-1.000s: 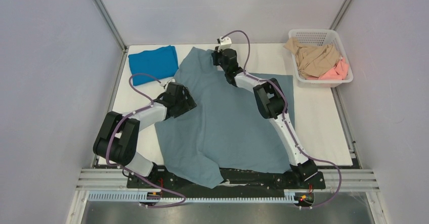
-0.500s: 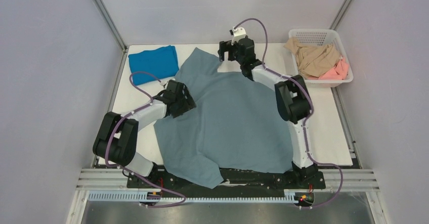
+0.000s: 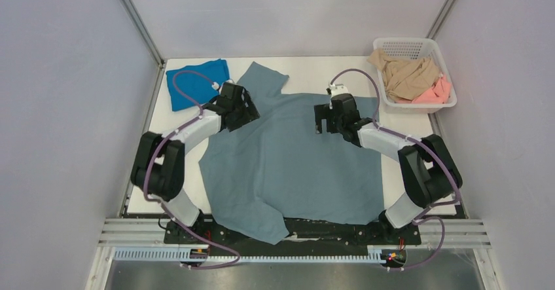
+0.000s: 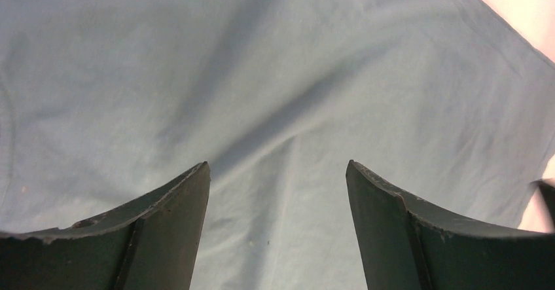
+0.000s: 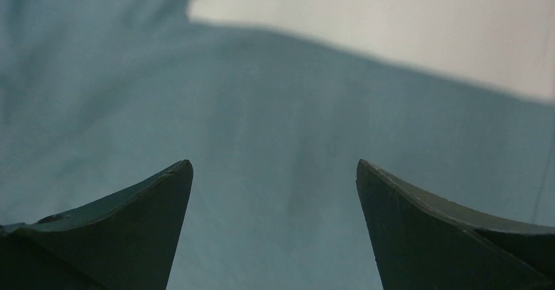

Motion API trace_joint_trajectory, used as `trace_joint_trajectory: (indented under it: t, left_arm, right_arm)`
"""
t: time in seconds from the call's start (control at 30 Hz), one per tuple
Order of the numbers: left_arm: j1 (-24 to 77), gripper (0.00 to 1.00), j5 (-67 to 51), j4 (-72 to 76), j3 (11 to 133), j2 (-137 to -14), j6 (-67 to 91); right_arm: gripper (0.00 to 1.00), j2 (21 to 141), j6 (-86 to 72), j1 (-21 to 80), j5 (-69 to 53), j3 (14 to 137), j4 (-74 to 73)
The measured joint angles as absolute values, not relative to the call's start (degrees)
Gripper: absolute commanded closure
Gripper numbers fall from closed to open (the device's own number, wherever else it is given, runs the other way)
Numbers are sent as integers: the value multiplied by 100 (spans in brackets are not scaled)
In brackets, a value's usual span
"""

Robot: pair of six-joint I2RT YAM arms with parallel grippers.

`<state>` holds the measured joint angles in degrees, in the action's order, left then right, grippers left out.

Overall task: Fold and stack the t-shirts
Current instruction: Flatten out the tshirt

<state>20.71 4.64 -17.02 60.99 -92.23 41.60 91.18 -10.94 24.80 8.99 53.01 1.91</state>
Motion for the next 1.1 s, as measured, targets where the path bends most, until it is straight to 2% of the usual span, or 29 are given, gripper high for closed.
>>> trace_joint_trajectory:
  t: [0.3, 0.5, 0.87, 1.0, 1.1]
  left_arm:
    - [2038, 19, 596, -2010, 7380, -11048, 4084]
    - [1852, 19, 585, -2178, 8451, -11885, 4066]
    - [1544, 19, 436, -3046, 11336, -13629, 3837]
    - [1546, 19, 364, -3389, 12291, -14153, 3660]
    - [1551, 19, 217, -3516, 12449, -14228, 3518]
  right_arm:
    - [2, 9909, -1181, 2246, 1096, 5100, -89]
    - [2, 10543, -1135, 2014, 1087, 5798, 60]
    - [2, 11690, -902, 1699, 1063, 7341, 49]
    - [2, 11714, -786, 1680, 1017, 7658, -174]
    - [2, 11402, -744, 1695, 947, 7559, -207]
